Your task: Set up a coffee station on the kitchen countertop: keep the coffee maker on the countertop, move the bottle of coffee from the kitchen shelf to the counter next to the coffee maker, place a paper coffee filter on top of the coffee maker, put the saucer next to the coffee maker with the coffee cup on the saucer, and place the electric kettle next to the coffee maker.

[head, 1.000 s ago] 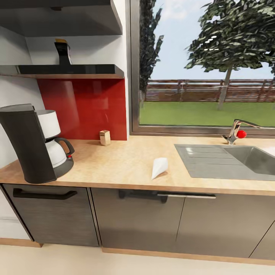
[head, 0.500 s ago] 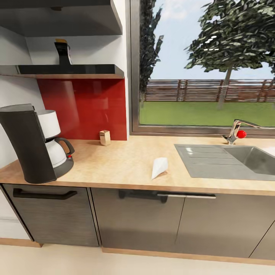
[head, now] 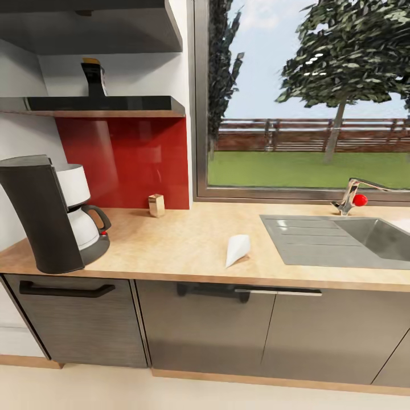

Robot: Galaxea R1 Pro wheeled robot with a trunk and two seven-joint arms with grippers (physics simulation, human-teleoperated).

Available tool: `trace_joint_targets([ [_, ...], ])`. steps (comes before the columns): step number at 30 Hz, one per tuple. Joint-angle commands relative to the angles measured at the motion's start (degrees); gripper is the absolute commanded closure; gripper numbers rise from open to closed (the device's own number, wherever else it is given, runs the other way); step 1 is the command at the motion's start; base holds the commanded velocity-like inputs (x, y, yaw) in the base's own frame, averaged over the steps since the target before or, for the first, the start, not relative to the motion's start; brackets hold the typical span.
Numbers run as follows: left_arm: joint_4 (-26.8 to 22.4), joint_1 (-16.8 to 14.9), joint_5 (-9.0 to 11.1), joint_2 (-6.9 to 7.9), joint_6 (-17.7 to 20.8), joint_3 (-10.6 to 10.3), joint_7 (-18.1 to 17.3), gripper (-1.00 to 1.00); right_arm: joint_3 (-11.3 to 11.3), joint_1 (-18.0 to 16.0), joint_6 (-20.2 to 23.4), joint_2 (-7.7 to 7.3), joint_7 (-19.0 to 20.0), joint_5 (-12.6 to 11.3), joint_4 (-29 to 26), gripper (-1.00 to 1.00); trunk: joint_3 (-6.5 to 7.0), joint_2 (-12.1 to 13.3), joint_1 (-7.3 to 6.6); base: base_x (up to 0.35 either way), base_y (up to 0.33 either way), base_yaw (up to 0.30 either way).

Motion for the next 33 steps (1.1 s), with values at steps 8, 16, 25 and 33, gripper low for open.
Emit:
trace_joint_targets([
  [8, -0.11, 0.02, 0.02, -0.02, -0.17, 0.98, -0.01, -1.0, 0.07, -0.01, -0.89, -0.01, -0.07, 0.09, 0.1, -1.0, -0.05, -0.03, 0.0, 0.0, 0.0, 0.093],
  [16, -0.11, 0.02, 0.02, -0.02, -0.17, 1.01, -0.01, -1.0, 0.1, -0.01, -0.92, -0.01, -0.09, 0.1, 0.1, -1.0, -0.05, -0.03, 0.0, 0.0, 0.0, 0.23],
  [25, -0.11, 0.02, 0.02, -0.02, -0.17, 0.95, 0.04, -1.0, 0.1, -0.03, -0.92, -0.01, -0.02, 0.1, 0.1, -1.0, -0.05, -0.03, 0.0, 0.0, -0.024, 0.129],
  [33, -0.11, 0.02, 0.02, -0.04, -0.17, 0.85, 0.06, -1.0, 0.07, -0.04, -0.92, -0.01, -0.05, 0.1, 0.1, -1.0, -0.05, -0.03, 0.0, 0.0, -0.245, 0.012],
])
